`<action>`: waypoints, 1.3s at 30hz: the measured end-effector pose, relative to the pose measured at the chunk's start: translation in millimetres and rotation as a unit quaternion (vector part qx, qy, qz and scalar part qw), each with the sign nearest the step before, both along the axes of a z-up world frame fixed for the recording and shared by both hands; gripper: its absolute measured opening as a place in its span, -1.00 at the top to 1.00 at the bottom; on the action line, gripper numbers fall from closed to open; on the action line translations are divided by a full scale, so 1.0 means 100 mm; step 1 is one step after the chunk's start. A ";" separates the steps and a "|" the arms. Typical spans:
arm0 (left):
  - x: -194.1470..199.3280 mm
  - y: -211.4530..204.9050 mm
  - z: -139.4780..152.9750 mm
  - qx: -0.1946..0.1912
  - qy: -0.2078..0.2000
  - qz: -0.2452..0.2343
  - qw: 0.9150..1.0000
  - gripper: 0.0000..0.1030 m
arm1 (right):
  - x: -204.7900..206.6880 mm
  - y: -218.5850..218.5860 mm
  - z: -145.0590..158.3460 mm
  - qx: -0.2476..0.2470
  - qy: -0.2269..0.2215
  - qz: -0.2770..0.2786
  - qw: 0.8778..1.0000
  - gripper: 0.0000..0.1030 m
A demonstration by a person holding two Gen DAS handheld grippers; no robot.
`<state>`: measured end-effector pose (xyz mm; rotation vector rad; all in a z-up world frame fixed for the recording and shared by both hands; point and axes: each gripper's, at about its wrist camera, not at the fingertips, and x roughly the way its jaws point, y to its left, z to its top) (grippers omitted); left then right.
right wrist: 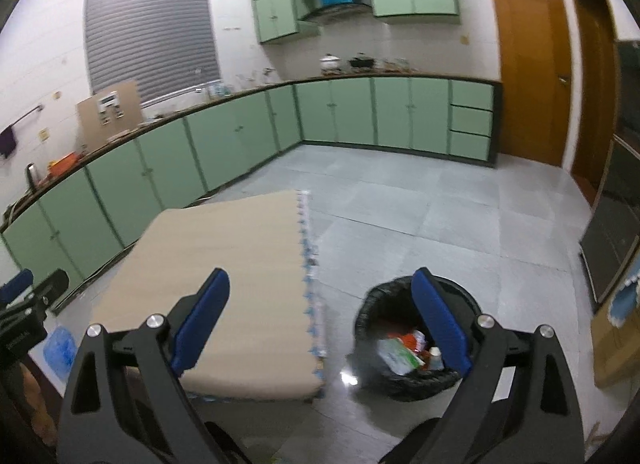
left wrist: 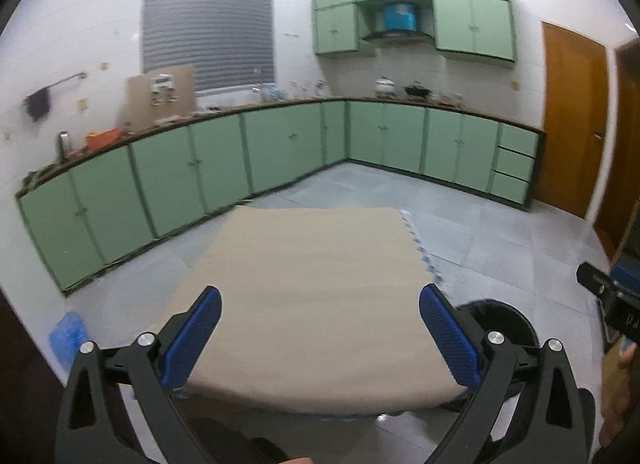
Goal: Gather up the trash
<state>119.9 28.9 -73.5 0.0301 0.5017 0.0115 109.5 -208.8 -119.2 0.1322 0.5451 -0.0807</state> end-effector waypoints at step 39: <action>-0.79 0.14 0.44 -0.015 -0.075 0.036 0.996 -0.89 | -0.78 0.25 0.53 -0.042 -0.096 -0.012 0.994 -0.80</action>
